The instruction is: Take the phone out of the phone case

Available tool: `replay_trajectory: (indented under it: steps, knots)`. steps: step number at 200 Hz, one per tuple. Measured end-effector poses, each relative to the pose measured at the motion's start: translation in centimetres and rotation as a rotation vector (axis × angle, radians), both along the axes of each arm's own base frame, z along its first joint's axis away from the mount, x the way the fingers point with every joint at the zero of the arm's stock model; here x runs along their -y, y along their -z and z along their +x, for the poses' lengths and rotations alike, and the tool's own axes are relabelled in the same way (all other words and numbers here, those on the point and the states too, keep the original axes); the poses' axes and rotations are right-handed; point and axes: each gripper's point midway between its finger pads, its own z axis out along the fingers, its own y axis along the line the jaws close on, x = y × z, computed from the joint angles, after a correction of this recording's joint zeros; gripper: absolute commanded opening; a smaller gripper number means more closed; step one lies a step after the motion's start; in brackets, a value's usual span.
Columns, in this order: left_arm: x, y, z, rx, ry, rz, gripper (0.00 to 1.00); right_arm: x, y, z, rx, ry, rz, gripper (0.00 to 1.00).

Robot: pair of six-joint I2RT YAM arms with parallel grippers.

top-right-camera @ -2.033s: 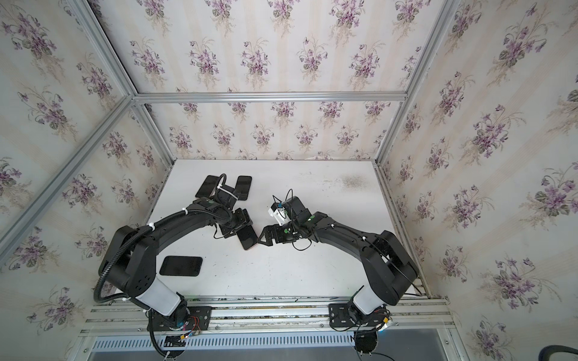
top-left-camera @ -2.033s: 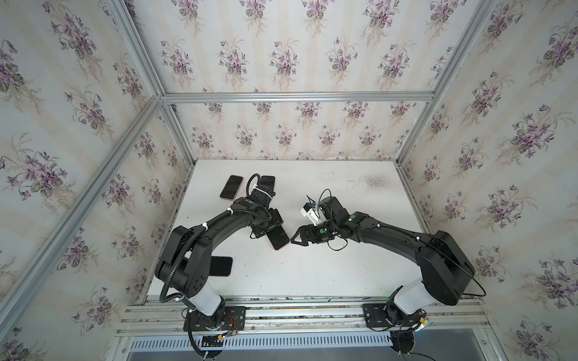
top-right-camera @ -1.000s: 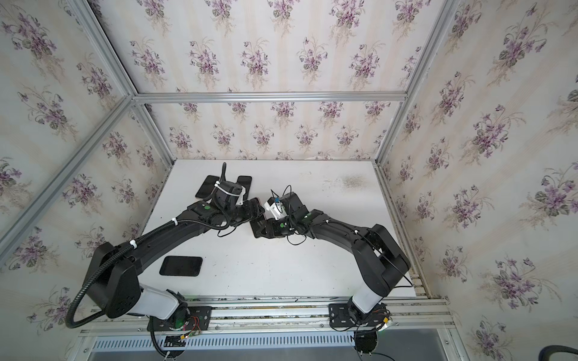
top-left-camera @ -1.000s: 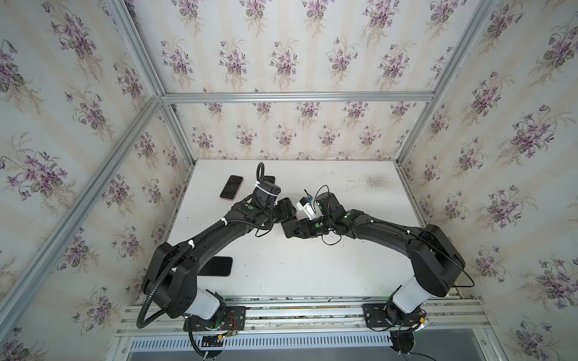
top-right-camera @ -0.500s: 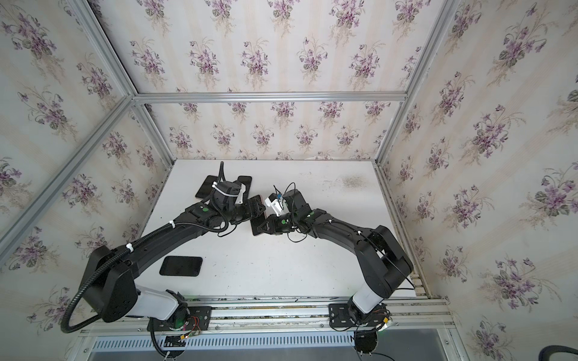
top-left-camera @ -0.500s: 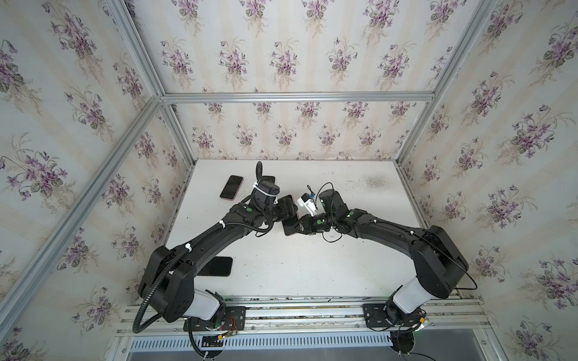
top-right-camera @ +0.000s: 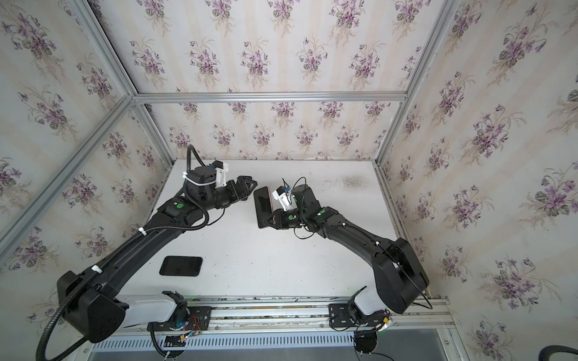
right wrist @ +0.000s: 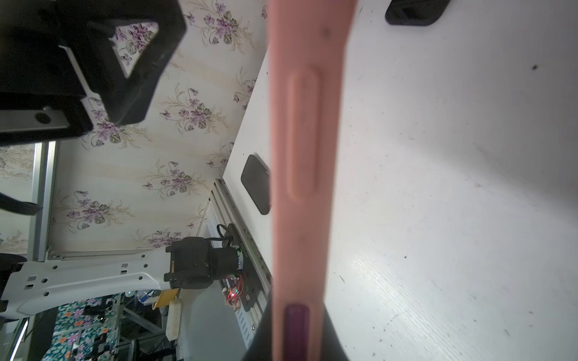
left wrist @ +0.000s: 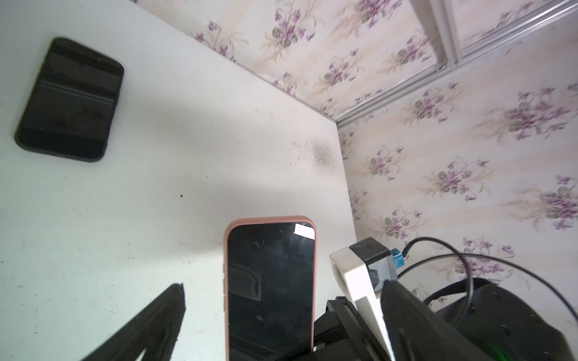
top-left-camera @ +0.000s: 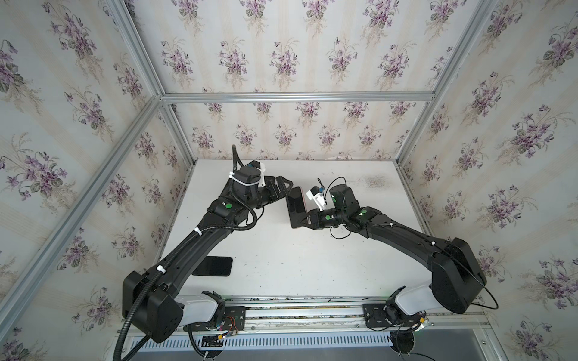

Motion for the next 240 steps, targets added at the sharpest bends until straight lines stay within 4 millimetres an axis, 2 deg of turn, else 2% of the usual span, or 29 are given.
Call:
replay_trajectory:
  steps: [17,43,84,123,151,186,240]
  knots:
    - [-1.2,-2.5,0.2,0.057,-0.014,0.011,1.0,1.7,-1.1,0.7,0.039,0.026,-0.013,0.0]
    - [-1.7,-6.0,0.1,0.165,0.029,0.068,1.0,4.7,-3.2,2.1,0.157,0.081,-0.029,0.0]
    - [0.1,-9.8,-0.7,0.331,0.217,0.143,1.0,7.0,-7.8,1.2,0.481,0.044,-0.011,0.0]
    - [3.1,-10.4,-2.1,0.422,0.474,0.162,1.0,7.4,-11.1,-0.3,0.803,-0.053,-0.031,0.0]
    - [4.7,-10.0,-3.9,0.479,0.648,0.155,1.0,6.8,-11.8,-1.8,0.919,-0.179,-0.021,0.0]
    - [5.6,-9.8,-5.9,0.541,0.794,0.138,1.0,6.4,-12.3,-3.5,0.982,-0.269,0.023,0.0]
    - [6.7,-9.8,-7.6,0.59,0.919,0.092,0.99,6.0,-12.1,-5.0,0.968,-0.332,0.084,0.0]
